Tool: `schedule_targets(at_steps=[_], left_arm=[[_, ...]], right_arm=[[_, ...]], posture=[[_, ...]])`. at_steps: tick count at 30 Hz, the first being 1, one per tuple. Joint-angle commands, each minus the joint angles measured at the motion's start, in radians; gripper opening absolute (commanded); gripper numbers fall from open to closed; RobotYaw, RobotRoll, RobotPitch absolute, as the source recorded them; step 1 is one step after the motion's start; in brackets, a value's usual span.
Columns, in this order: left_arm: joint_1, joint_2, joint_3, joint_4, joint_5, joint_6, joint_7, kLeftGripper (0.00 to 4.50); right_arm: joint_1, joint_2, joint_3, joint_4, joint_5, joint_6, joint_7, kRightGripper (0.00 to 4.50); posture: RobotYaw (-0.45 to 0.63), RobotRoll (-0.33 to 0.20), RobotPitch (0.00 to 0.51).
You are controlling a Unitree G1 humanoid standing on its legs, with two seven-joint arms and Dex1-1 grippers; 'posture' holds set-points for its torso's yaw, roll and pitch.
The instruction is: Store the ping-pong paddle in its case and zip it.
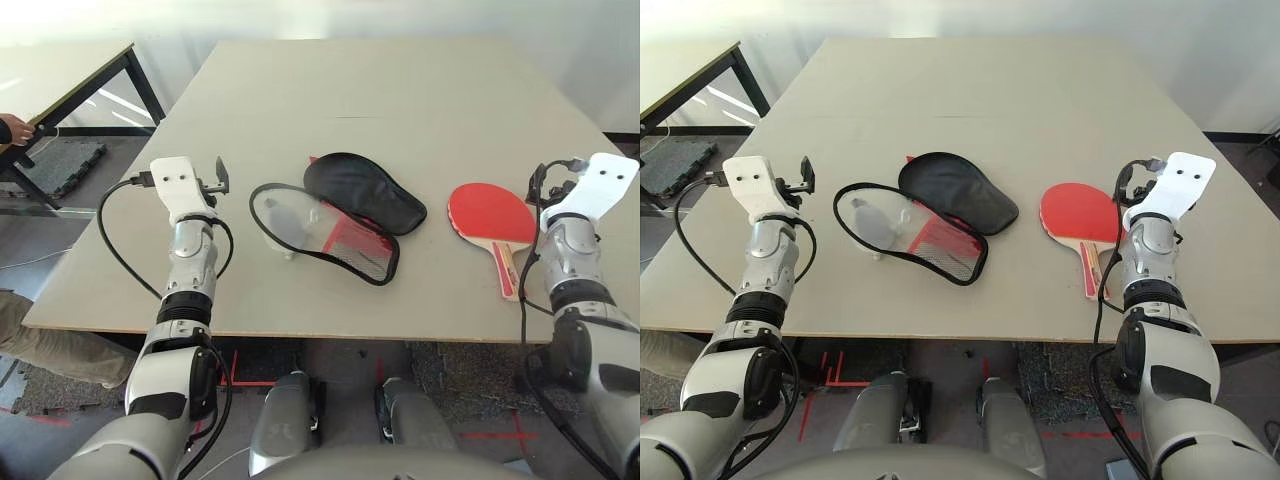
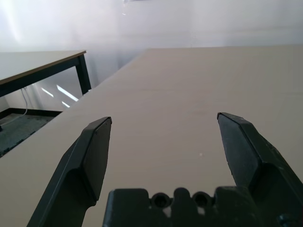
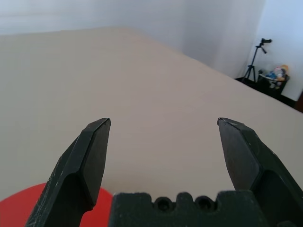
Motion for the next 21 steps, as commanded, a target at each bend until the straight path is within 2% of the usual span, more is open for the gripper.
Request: schedule_targets(at_steps=[1,6,9,11,15,18,21], left_arm=[[-0.012,0.001,-0.011,-0.005,0.014,0.022,-0.006,4.50],[-0.018,0.014,-0.024,-0.039,0.021,0.019,-0.018,4.50],[-0.021,0.042,-0.037,-0.095,0.001,0.047,-0.103,4.50],[-0.028,0.079,-0.060,-0.151,-0.040,0.104,-0.249,4.50],[-0.034,0.136,-0.088,-0.229,-0.107,0.206,-0.472,4.50],[-0.036,0.182,-0.115,-0.303,-0.160,0.310,-0.642,4.50],[-0.038,0.233,-0.167,-0.384,-0.208,0.429,-0.831,4.50]], right_arm=[[0.020,-0.020,-0.022,-0.004,0.011,-0.002,-0.009,4.48],[0.015,-0.033,-0.023,-0.034,0.023,0.032,0.026,4.48],[0.023,-0.040,-0.017,-0.100,0.042,0.123,0.074,4.48],[0.047,-0.054,-0.002,-0.216,0.047,0.297,0.070,4.48],[0.124,-0.063,-0.009,-0.496,0.124,0.629,0.111,4.48],[0.178,-0.091,0.010,-0.707,0.138,0.921,0.090,4.48],[0.212,-0.108,-0.002,-0.924,0.202,1.234,0.084,4.48]], posture=[[0.08,0.000,0.023],[0.08,0.000,0.019],[0.09,0.000,0.019],[0.08,0.000,0.022],[0.08,0.000,0.024],[0.07,0.000,0.034],[0.05,0.000,0.051]])
